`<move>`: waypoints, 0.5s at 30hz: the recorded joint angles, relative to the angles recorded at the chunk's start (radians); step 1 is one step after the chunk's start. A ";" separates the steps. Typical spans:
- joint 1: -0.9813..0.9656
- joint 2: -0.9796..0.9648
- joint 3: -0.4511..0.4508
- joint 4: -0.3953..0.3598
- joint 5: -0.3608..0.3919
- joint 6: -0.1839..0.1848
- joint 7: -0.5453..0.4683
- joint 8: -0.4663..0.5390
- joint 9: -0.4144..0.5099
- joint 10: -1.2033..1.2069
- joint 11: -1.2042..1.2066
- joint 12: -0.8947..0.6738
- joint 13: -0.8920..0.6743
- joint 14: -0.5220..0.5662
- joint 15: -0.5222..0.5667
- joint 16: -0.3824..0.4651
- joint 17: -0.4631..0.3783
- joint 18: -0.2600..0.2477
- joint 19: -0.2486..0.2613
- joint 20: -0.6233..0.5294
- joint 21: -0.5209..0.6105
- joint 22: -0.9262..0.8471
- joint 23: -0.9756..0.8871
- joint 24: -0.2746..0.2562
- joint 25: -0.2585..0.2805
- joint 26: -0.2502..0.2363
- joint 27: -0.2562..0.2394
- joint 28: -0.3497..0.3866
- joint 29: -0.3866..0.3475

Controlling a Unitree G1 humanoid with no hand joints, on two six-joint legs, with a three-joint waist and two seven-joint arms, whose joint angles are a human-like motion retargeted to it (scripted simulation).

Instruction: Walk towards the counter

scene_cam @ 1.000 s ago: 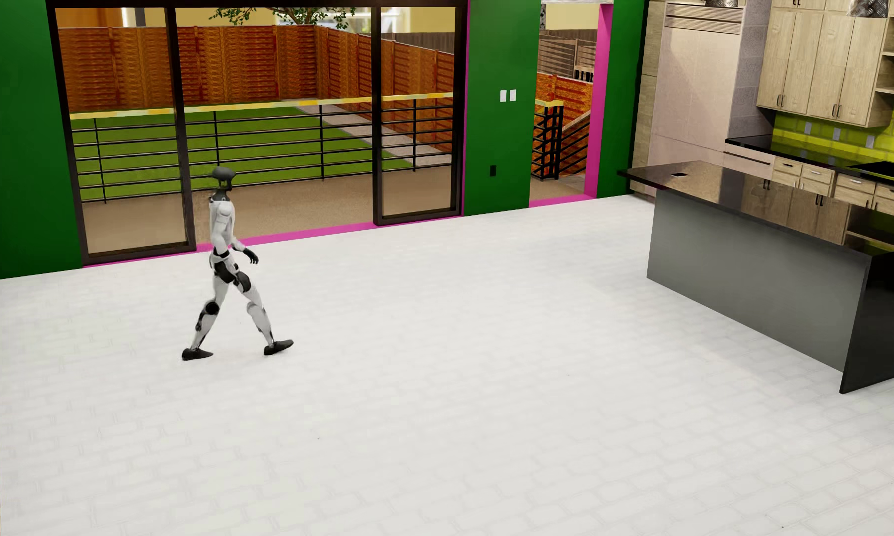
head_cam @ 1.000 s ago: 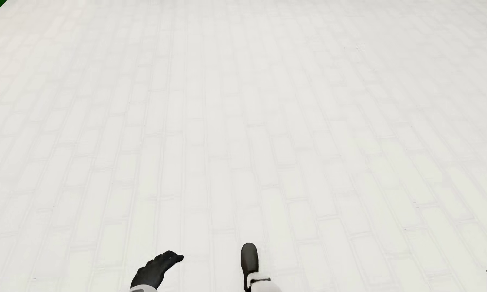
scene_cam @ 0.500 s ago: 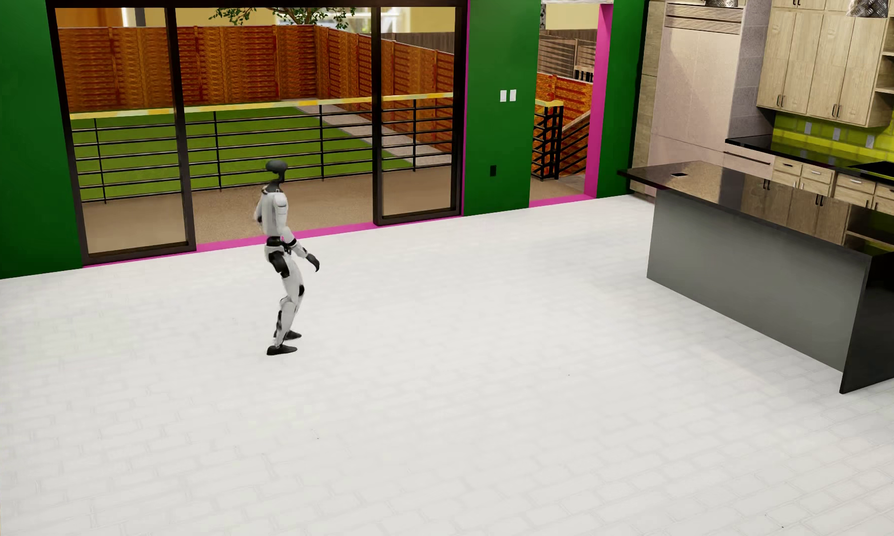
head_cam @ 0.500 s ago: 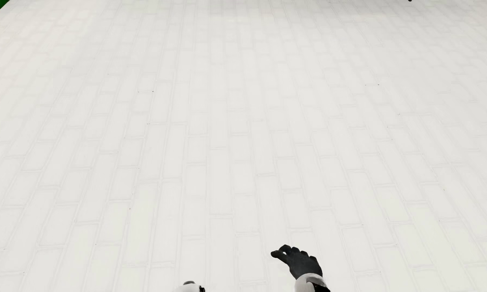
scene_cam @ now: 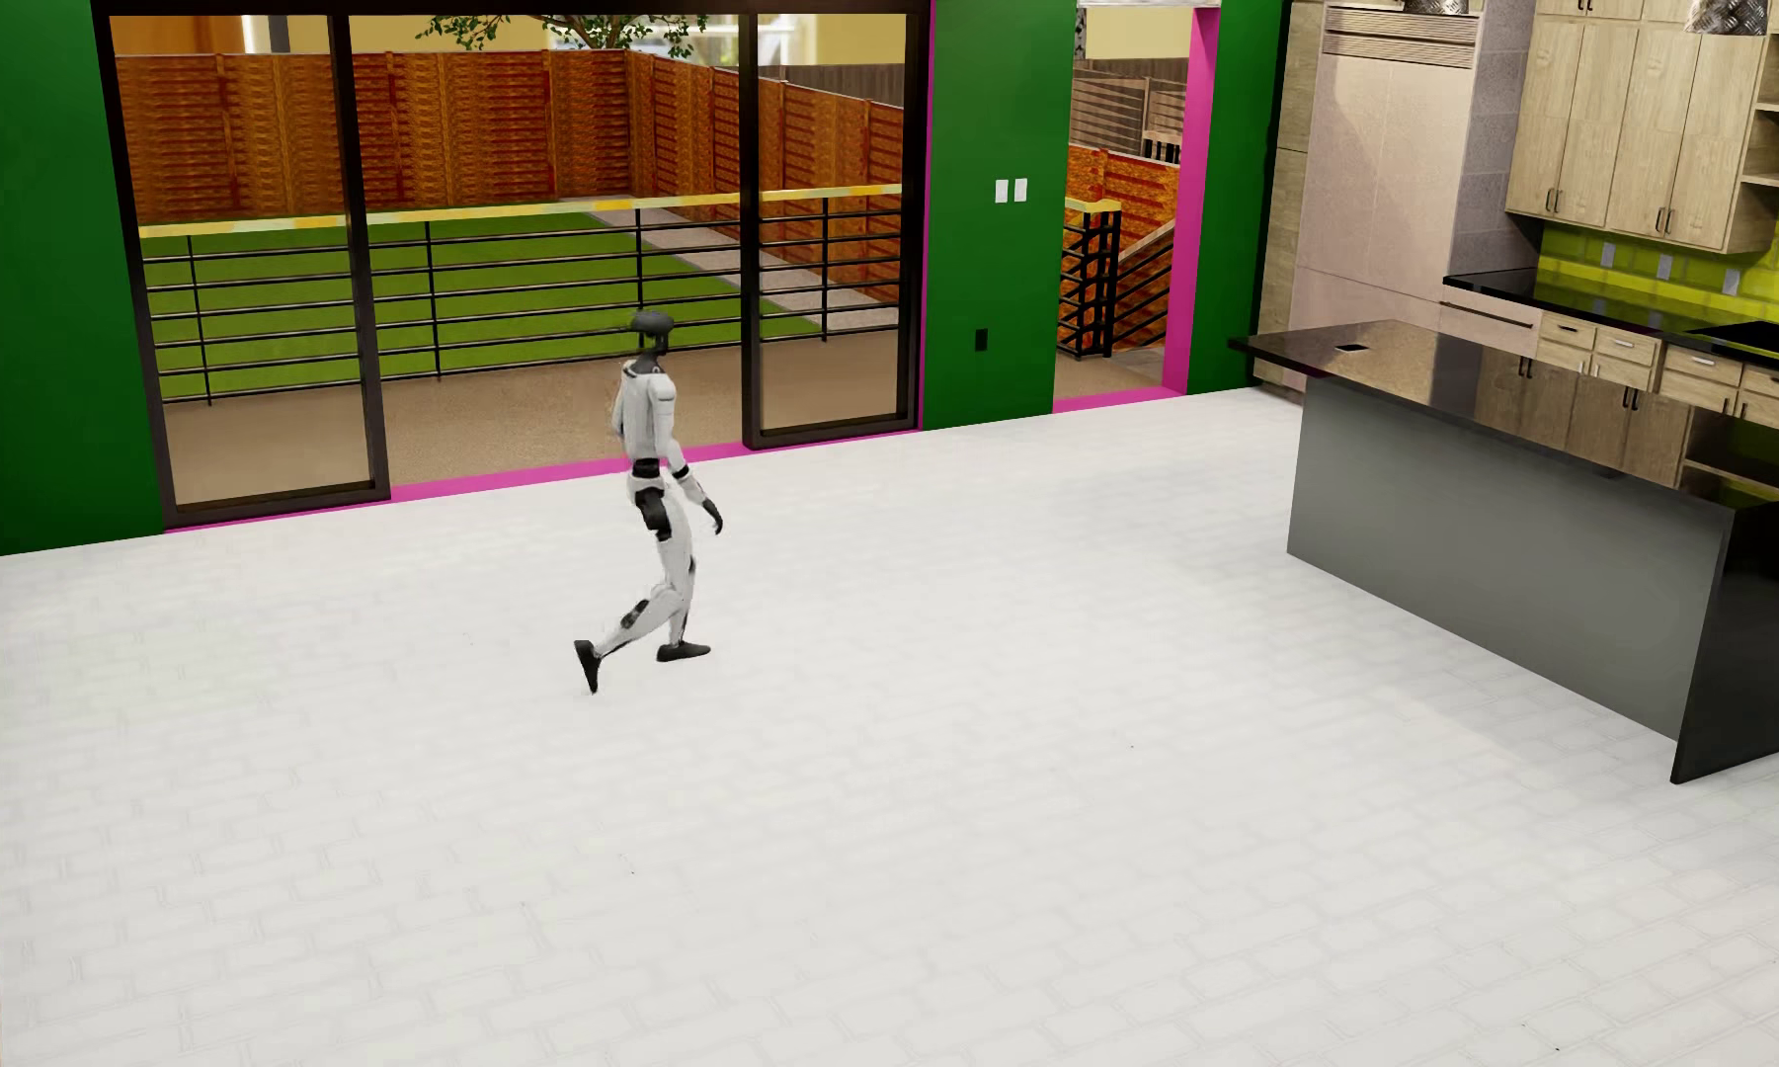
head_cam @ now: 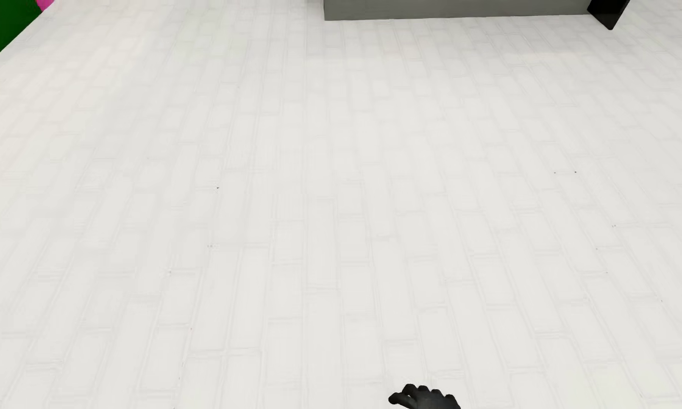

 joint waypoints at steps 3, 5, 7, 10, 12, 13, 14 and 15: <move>0.126 -0.237 -0.017 -0.065 -0.010 -0.035 0.020 0.023 0.014 -0.022 0.167 -0.078 0.104 -0.087 -0.148 0.003 -0.059 0.020 -0.032 -0.025 -0.056 0.014 -0.090 0.012 0.069 -0.031 -0.012 0.012 -0.002; 0.217 -0.359 -0.037 -0.098 0.008 -0.045 0.009 0.040 0.020 -0.047 0.081 -0.135 0.173 -0.138 -0.298 0.007 -0.066 0.028 -0.086 -0.050 -0.114 0.011 -0.146 0.024 0.117 -0.054 0.011 0.012 -0.026; 0.307 -0.435 -0.060 -0.119 0.020 -0.047 -0.011 0.055 0.023 -0.085 -0.152 -0.181 0.214 -0.177 -0.373 0.022 -0.059 0.031 -0.111 -0.084 -0.165 -0.013 -0.162 0.025 0.147 -0.077 0.032 0.008 -0.047; 0.441 -0.452 -0.095 -0.140 -0.004 -0.045 -0.050 -0.001 0.018 -0.169 -0.668 -0.242 0.254 -0.208 -0.311 0.039 -0.045 0.033 -0.135 -0.136 -0.203 -0.039 -0.151 0.021 0.142 -0.087 0.045 -0.001 -0.061; 0.527 -0.429 -0.113 -0.146 0.001 -0.040 -0.076 -0.022 0.013 -0.208 -0.928 -0.263 0.271 -0.218 -0.301 0.044 -0.043 0.029 -0.106 -0.166 -0.199 -0.044 -0.129 0.015 0.120 -0.085 0.034 -0.010 -0.065; 0.559 -0.431 -0.121 -0.146 0.007 -0.037 -0.086 -0.024 0.011 -0.201 -0.924 -0.265 0.275 -0.226 -0.296 0.047 -0.044 0.027 -0.090 -0.179 -0.193 -0.045 -0.115 0.020 0.107 -0.070 0.027 -0.013 -0.065; 0.592 -0.440 -0.129 -0.142 0.020 -0.032 -0.097 -0.013 0.009 -0.177 -0.852 -0.261 0.278 -0.223 -0.274 0.050 -0.043 0.026 -0.122 -0.194 -0.189 -0.044 -0.099 0.031 0.093 -0.041 0.022 -0.012 -0.063; 0.622 -0.441 -0.136 -0.128 0.041 -0.024 -0.109 -0.007 0.005 -0.156 -0.790 -0.250 0.280 -0.206 -0.205 0.055 -0.034 0.028 -0.185 -0.207 -0.191 -0.042 -0.080 0.044 0.081 -0.005 0.022 -0.010 -0.063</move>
